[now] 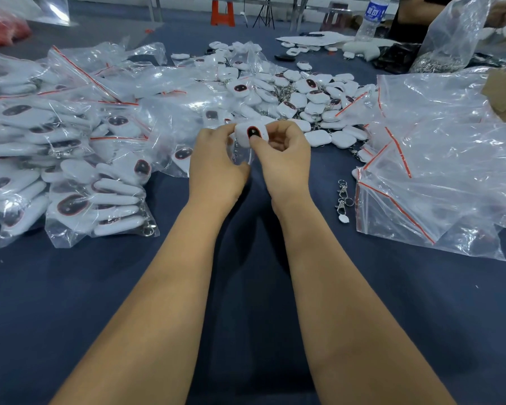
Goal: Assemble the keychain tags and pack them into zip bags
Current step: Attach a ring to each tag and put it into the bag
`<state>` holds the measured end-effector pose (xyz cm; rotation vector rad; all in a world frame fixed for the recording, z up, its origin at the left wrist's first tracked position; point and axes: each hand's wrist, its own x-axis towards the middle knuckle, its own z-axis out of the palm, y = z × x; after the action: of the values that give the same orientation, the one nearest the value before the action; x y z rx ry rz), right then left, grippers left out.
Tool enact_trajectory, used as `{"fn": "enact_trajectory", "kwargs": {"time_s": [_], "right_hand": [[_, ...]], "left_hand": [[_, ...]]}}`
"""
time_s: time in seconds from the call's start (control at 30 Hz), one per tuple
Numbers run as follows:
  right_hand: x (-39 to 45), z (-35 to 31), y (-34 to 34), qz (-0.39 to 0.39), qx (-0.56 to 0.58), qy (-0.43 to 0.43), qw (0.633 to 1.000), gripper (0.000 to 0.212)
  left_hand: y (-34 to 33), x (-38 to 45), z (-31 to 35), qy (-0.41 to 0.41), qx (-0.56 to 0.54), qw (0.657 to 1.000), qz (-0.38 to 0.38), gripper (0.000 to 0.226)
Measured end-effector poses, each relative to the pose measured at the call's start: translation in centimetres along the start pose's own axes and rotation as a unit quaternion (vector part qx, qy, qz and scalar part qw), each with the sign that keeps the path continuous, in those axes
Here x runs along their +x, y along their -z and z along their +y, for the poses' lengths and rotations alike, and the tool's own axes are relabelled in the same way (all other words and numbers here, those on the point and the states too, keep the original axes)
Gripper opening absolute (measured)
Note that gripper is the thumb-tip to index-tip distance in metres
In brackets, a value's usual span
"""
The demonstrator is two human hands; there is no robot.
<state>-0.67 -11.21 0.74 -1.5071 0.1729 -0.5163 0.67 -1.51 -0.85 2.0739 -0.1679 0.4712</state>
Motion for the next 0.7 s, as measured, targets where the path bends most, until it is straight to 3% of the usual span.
{"fn": "enact_trajectory", "kwargs": {"time_s": [0.2, 0.3, 0.37, 0.43, 0.53, 0.63, 0.7], "right_hand": [[0.0, 0.3, -0.2, 0.018, -0.113, 0.029, 0.993, 0.018], [0.0, 0.6, -0.3, -0.022, -0.144, 0.051, 0.988, 0.009], [0.3, 0.7, -0.3, -0.054, -0.157, 0.057, 0.984, 0.024], [0.3, 0.6, -0.4, -0.062, -0.158, 0.060, 0.984, 0.022], [0.3, 0.6, -0.1, -0.013, -0.127, 0.050, 0.991, 0.017], [0.7, 0.4, 0.5, 0.048, -0.127, 0.029, 0.990, 0.024], [1.2, 0.5, 1.1, 0.075, -0.198, 0.014, 0.977, 0.030]], "left_hand": [[0.0, 0.0, 0.1, -0.014, 0.001, 1.000, 0.019, 0.064], [-0.2, -0.1, 0.1, -0.021, 0.002, 1.000, 0.006, 0.063], [-0.2, -0.1, 0.2, -0.020, -0.006, 1.000, 0.010, 0.063], [-0.2, 0.1, 0.2, -0.006, -0.025, 0.999, 0.022, 0.063], [0.1, 0.3, 0.3, 0.030, -0.057, 0.996, 0.057, 0.063], [0.5, 0.1, 0.6, -0.038, -0.031, 0.994, 0.099, 0.066], [0.7, 0.0, 0.6, -0.069, -0.020, 0.991, 0.115, 0.068]]}}
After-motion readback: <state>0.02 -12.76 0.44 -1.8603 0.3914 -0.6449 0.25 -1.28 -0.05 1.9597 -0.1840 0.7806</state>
